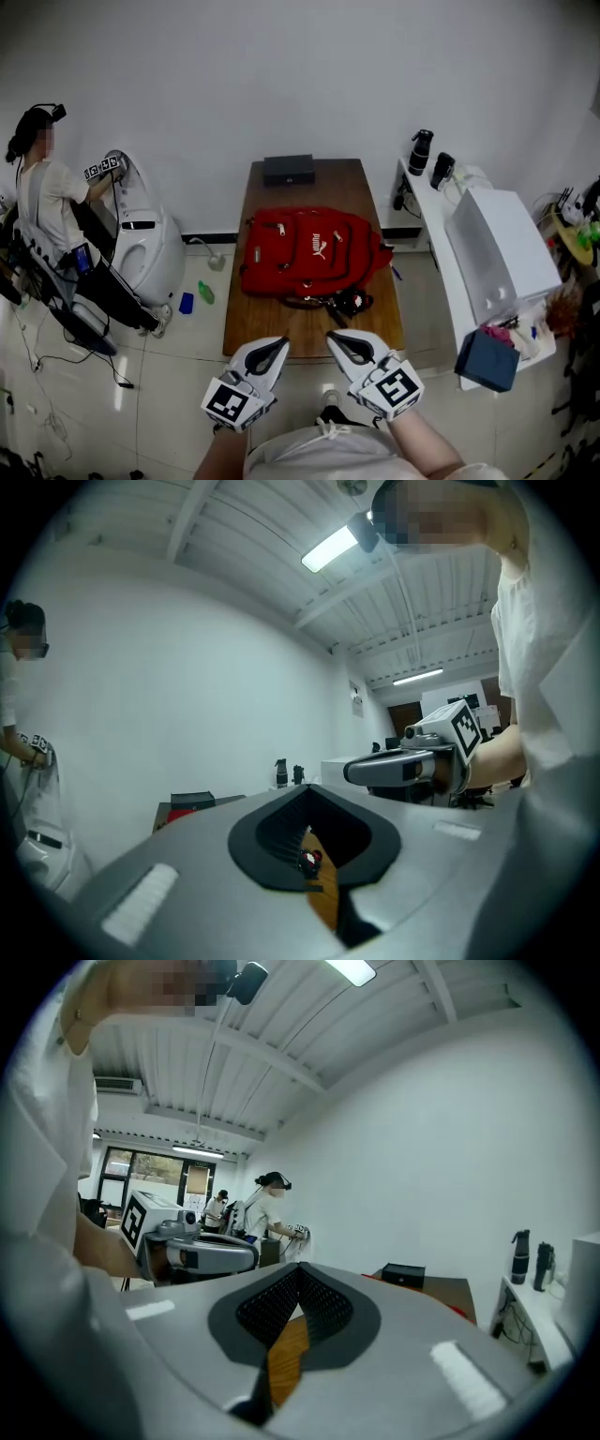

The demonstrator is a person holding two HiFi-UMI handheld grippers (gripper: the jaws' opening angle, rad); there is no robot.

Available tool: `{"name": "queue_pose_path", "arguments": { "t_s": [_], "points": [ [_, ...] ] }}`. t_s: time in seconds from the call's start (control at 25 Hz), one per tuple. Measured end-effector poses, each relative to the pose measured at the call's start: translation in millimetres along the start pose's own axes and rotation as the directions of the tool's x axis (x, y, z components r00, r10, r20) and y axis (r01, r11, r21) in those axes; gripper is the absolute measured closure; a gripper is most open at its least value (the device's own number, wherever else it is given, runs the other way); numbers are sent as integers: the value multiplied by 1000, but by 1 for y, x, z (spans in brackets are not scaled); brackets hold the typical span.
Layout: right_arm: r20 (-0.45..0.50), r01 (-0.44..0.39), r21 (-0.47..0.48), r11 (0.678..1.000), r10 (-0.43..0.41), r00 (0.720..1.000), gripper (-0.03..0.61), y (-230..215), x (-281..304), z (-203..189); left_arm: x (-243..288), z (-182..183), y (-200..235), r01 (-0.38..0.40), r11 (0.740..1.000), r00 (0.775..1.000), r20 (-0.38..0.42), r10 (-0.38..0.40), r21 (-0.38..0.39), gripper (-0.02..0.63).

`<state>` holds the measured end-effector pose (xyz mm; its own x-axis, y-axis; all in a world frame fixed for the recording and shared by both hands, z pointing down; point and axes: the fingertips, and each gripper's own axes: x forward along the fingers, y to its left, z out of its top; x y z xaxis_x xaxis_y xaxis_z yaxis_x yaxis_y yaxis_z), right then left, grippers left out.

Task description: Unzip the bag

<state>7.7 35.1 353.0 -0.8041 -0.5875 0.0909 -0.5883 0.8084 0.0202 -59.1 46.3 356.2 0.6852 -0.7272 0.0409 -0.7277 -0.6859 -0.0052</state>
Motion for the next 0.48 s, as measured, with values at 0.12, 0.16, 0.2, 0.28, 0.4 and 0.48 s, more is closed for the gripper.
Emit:
{"name": "queue_pose_path", "arguments": {
  "t_s": [0.12,0.16,0.2,0.28,0.4,0.48],
  "points": [
    [-15,-1,-3,1000,1,1000,574,-50,12,-2,43,-4,15,-3,1000,1000,-27,3,2,607],
    [-22,1,1,1000,-1,1000,574,-63,15,-5,53,-6,20,-7,1000,999,-39,7,-3,607],
    [-26,6,4,1000,-5,1000,574,-75,18,-6,63,-7,25,-9,1000,999,-47,9,-8,607],
    [-23,13,13,1000,-13,1000,574,-92,27,-5,78,-8,37,-5,1000,999,-53,4,-7,607],
    [-20,13,18,1000,-12,1000,574,-106,43,-3,94,-10,57,11,1000,998,-56,-11,2,607],
    [-24,28,21,999,-27,999,574,-115,53,-3,103,-11,68,30,999,998,-56,-32,-20,607]
  ]
}}
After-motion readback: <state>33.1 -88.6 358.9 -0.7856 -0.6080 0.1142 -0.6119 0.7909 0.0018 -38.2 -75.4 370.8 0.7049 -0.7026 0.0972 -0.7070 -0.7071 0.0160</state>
